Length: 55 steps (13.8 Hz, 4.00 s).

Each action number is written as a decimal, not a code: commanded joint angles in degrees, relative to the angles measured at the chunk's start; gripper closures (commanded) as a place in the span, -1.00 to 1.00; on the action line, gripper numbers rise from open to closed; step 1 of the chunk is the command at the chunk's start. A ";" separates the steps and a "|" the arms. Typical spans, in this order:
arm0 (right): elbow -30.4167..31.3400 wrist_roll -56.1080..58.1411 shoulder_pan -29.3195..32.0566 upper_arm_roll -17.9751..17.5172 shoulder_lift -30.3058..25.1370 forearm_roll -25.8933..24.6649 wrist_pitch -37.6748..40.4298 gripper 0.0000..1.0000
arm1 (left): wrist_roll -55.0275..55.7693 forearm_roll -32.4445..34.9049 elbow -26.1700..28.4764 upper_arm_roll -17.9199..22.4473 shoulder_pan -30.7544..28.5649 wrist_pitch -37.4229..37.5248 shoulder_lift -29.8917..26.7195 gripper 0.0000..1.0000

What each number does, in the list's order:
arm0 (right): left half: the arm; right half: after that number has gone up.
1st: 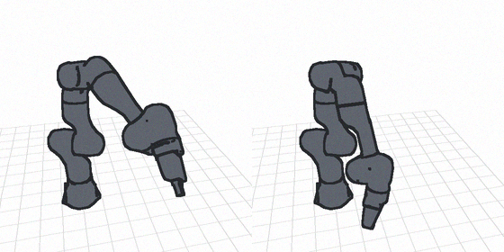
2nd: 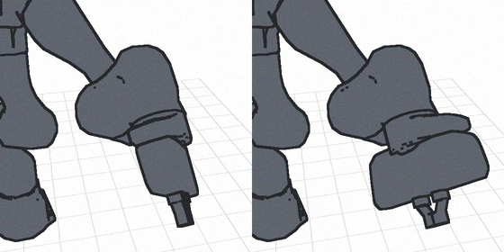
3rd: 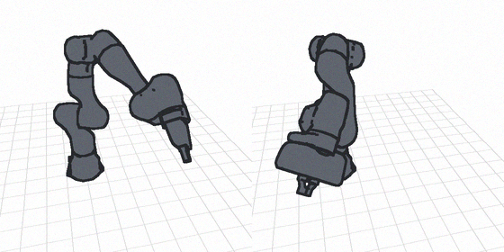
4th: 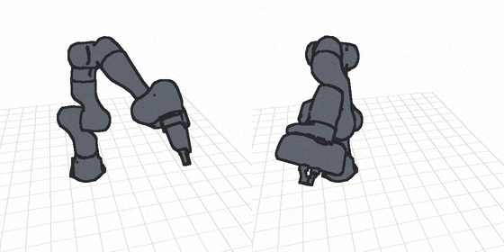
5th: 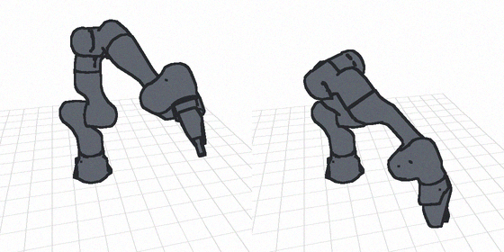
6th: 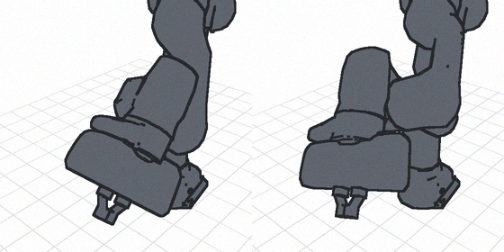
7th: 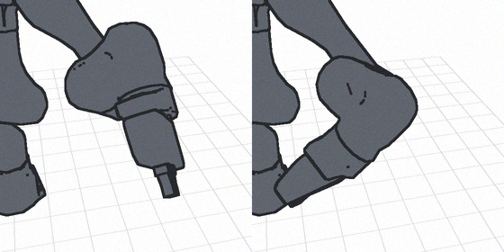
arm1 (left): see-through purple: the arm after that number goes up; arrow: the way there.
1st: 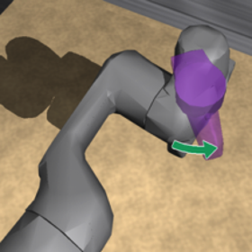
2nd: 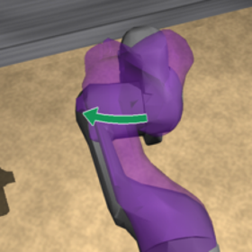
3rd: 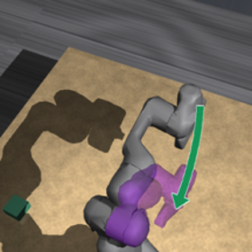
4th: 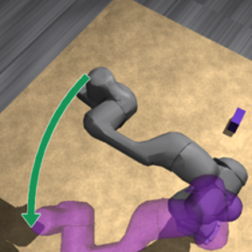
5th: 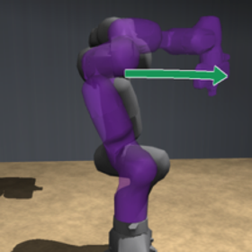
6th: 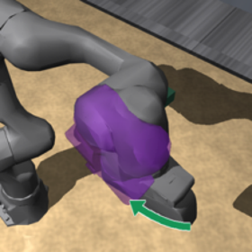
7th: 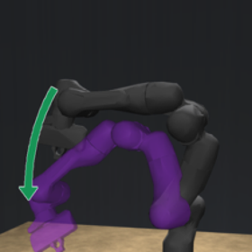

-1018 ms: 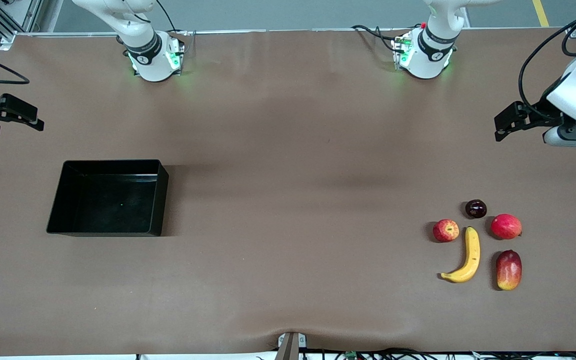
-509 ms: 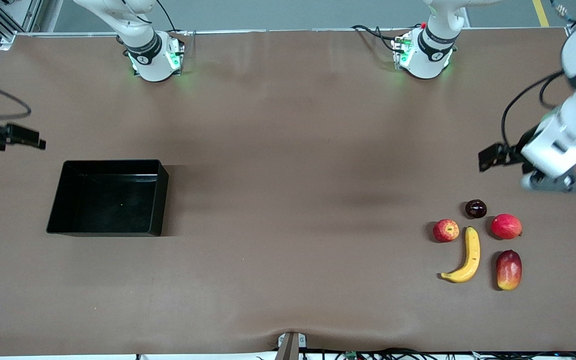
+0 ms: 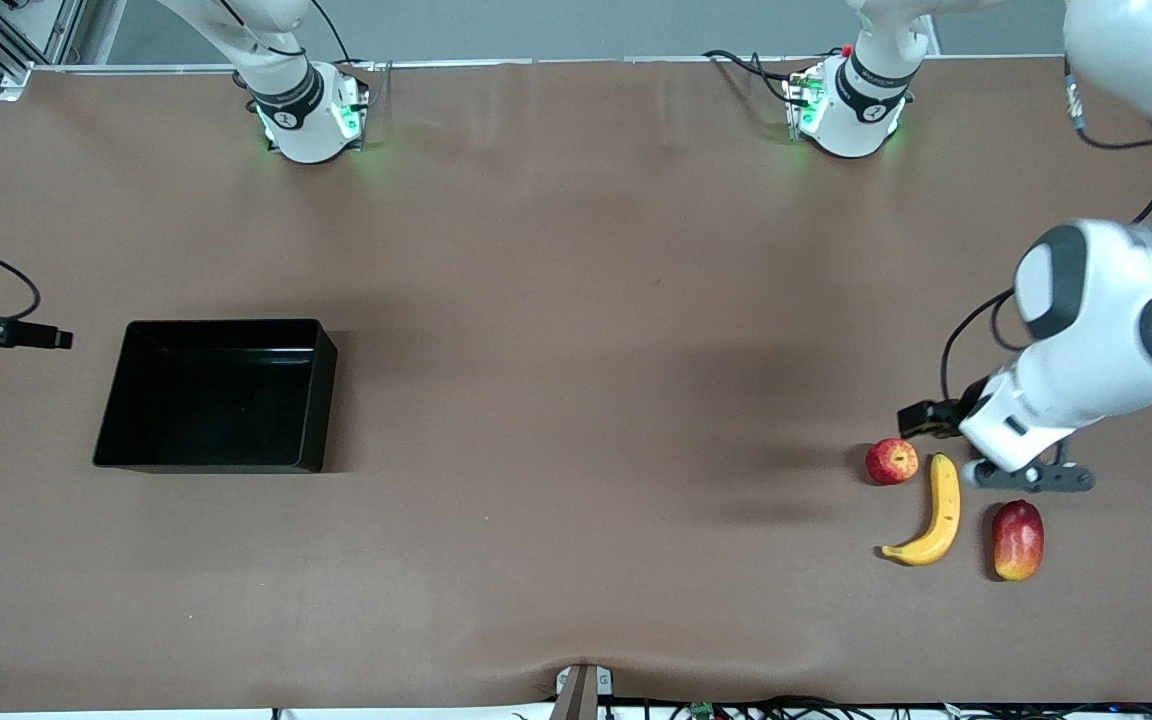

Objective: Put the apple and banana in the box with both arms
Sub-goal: 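Reach the left gripper to the red apple while the right gripper reaches the box, then grasp the red apple with the left gripper while the right gripper grips the box wall, then slide the box with the right gripper while the left gripper carries the apple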

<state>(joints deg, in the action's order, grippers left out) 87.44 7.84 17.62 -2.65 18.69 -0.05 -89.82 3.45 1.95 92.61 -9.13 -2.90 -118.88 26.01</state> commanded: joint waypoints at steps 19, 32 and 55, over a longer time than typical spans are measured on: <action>11.53 17.38 6.20 -0.77 12.95 -1.97 -23.38 1.00 | 7.89 7.19 0.73 1.40 -0.27 -10.59 13.11 1.00; -2.01 10.20 -3.45 -1.39 9.18 6.54 2.28 1.00 | 7.45 7.19 -0.06 -2.12 0.44 5.93 -3.59 1.00; -4.47 -41.50 -49.96 -1.30 22.61 21.32 -32.42 1.00 | 32.75 7.01 -0.41 -17.67 6.23 12.02 -3.44 1.00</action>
<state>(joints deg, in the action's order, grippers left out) 85.29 -33.32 -31.67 -4.52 40.13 19.43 -121.44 34.53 7.89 92.61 -26.63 2.90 -105.33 20.06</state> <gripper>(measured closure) 0.943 0.366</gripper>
